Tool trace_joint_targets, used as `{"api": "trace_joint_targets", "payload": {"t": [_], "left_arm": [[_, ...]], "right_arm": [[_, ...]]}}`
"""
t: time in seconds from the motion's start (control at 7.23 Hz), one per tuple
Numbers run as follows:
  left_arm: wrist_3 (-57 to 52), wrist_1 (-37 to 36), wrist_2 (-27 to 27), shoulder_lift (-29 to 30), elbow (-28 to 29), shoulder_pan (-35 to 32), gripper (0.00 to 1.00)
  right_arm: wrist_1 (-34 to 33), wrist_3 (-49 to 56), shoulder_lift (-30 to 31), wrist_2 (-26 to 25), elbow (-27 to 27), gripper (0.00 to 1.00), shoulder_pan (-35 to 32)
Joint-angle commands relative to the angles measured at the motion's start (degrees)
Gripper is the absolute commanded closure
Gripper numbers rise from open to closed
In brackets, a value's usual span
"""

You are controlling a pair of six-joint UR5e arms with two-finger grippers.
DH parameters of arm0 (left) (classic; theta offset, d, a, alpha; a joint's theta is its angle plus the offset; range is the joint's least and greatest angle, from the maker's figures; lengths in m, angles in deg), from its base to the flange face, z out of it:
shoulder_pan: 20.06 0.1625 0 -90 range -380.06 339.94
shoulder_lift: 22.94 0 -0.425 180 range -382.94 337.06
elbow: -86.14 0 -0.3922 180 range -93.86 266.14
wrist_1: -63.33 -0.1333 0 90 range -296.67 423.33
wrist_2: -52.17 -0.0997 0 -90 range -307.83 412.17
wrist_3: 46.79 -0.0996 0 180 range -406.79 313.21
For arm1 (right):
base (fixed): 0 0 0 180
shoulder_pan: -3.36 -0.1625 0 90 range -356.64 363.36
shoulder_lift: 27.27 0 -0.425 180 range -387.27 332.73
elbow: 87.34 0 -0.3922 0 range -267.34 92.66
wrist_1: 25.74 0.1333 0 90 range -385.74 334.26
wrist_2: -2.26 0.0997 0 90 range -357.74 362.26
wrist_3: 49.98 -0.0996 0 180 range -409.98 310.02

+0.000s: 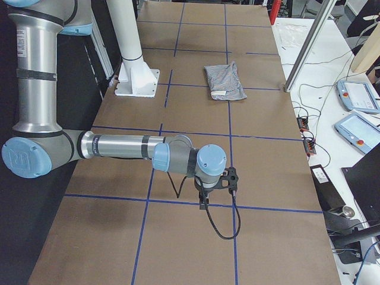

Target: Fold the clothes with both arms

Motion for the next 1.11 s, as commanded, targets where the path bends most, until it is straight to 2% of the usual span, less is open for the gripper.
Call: {"api": "trace_joint_targets", "payload": {"t": [0.0, 0.97], "left_arm": [[6.4, 0.5, 0.2, 0.1, -0.1, 0.0, 0.00], [6.6, 1.0, 0.2, 0.2, -0.3, 0.0, 0.00]], "right_arm": [[0.1, 0.1, -0.2, 0.1, 0.2, 0.00, 0.0], [0.1, -5.0, -4.9, -0.3, -1.5, 0.00, 0.4]]}}
